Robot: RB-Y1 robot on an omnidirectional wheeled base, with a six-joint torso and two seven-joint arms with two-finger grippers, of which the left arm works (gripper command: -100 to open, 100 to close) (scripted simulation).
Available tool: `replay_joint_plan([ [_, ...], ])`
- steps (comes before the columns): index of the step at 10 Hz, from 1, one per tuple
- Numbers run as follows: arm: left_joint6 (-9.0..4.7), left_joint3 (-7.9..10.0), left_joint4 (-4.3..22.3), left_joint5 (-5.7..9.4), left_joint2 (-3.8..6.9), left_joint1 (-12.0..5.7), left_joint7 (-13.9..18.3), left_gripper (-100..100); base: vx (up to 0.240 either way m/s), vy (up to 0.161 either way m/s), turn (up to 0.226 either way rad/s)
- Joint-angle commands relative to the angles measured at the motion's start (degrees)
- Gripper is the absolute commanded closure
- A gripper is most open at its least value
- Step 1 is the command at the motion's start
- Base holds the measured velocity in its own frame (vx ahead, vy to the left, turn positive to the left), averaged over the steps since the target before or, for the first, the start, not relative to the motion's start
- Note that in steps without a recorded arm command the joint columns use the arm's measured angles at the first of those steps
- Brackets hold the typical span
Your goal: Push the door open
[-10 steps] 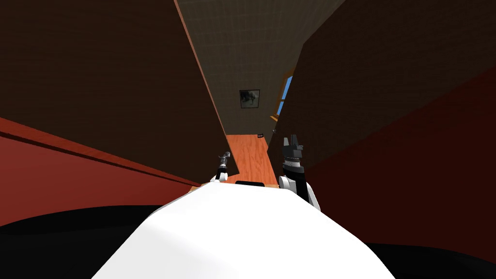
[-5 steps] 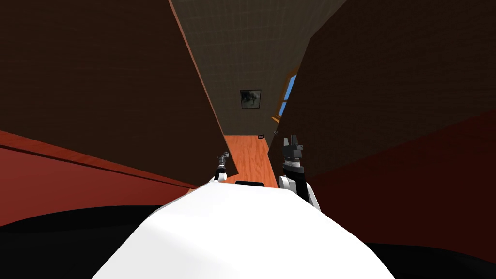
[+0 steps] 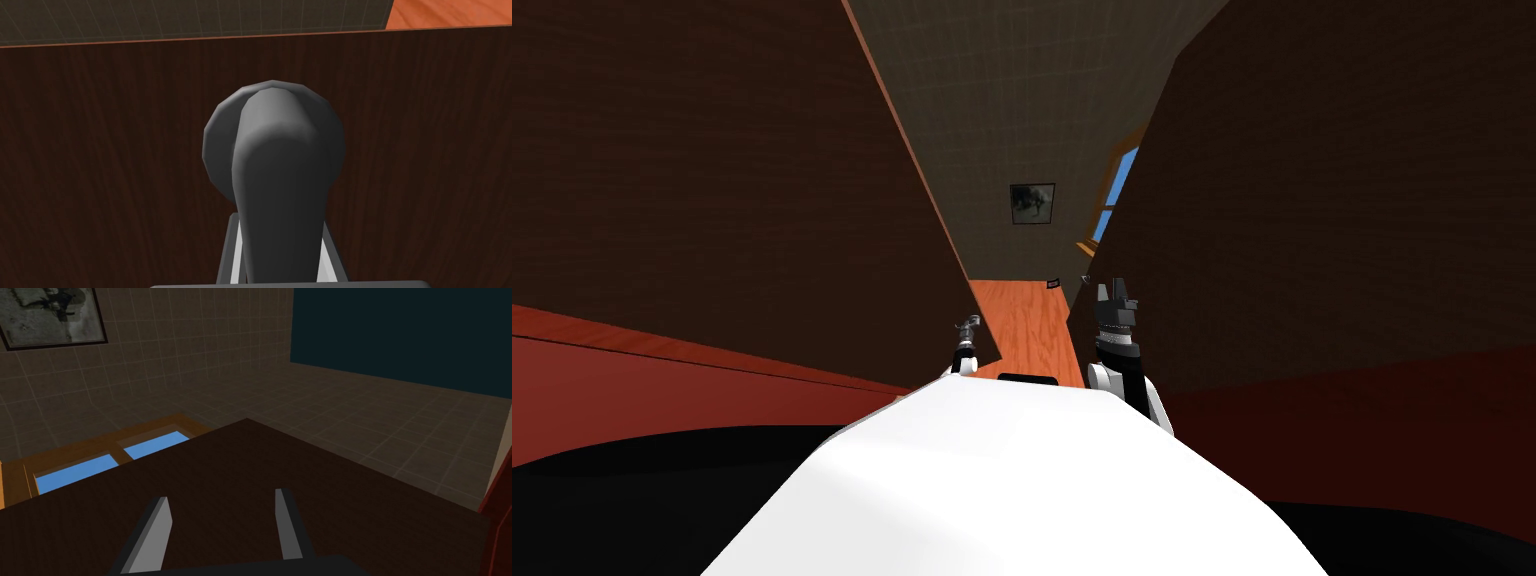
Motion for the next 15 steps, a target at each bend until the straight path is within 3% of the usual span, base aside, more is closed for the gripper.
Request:
replay_joint_plan([
  [1, -0.54, 1.38, 1.1, 0.72, 1.05, -0.5, -0.1, 100, 0.206, -0.077, 0.086],
  [6, -0.71, 3.59, 1.6, 1.95, 1.41, -0.39, -0.9, 100, 0.198, -0.042, 0.055],
  [7, -0.77, 3.25, 2.3, 1.79, 1.46, -0.53, -0.6, 100, 0.08, 0.0, 0.022],
  [15, -2.34, 6.49, 5.4, 1.96, 3.73, -0.24, 1.4, 100, 0.186, -0.002, 0.053],
])
